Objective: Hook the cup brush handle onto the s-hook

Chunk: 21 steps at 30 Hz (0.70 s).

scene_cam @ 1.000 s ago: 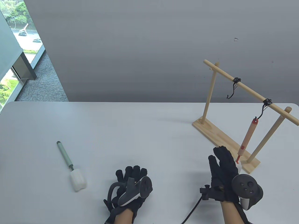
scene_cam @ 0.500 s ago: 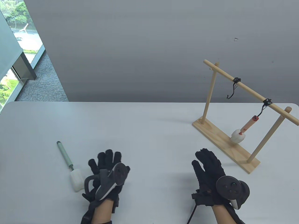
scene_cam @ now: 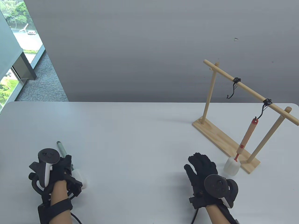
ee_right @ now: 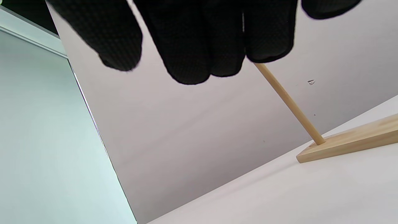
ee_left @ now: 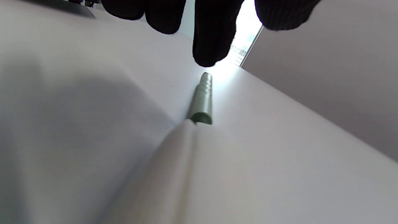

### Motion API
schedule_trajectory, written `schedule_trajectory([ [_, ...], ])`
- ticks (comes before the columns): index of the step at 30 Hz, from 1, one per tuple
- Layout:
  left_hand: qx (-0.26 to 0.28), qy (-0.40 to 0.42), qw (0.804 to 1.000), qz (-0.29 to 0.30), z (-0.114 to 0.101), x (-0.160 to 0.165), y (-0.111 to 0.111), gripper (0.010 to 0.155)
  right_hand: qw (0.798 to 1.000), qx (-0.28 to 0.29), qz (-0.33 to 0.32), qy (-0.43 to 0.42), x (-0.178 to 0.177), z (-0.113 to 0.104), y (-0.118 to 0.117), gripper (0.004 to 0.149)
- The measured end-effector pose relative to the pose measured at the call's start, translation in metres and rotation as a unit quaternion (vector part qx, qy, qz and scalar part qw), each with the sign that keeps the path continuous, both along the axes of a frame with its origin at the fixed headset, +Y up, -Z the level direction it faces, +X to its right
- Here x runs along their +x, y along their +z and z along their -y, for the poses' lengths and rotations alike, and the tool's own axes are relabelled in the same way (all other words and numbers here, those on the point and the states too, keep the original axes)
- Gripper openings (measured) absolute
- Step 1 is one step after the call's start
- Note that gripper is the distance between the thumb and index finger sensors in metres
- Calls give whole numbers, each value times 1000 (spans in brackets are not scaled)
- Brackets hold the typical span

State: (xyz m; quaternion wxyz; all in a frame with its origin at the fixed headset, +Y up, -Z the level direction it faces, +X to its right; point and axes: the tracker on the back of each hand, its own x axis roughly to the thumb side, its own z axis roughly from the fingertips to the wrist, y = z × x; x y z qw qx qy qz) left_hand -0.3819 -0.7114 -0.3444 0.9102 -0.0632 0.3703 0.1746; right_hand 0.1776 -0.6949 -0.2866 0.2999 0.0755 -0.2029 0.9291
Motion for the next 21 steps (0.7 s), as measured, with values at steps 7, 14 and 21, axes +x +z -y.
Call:
schedule_trajectory([
  [7, -87, -19, 996, 13, 30, -6, -39, 56, 999, -23, -11, 39, -10, 8, -3, 53],
  [14, -198, -32, 979, 31, 42, 0, -71, 64, 997, -48, -1, 57, -6, 16, -5, 52],
  [21, -242, -41, 969, 21, 47, 6, -85, 58, 997, -64, 10, 46, 3, 21, -8, 52],
])
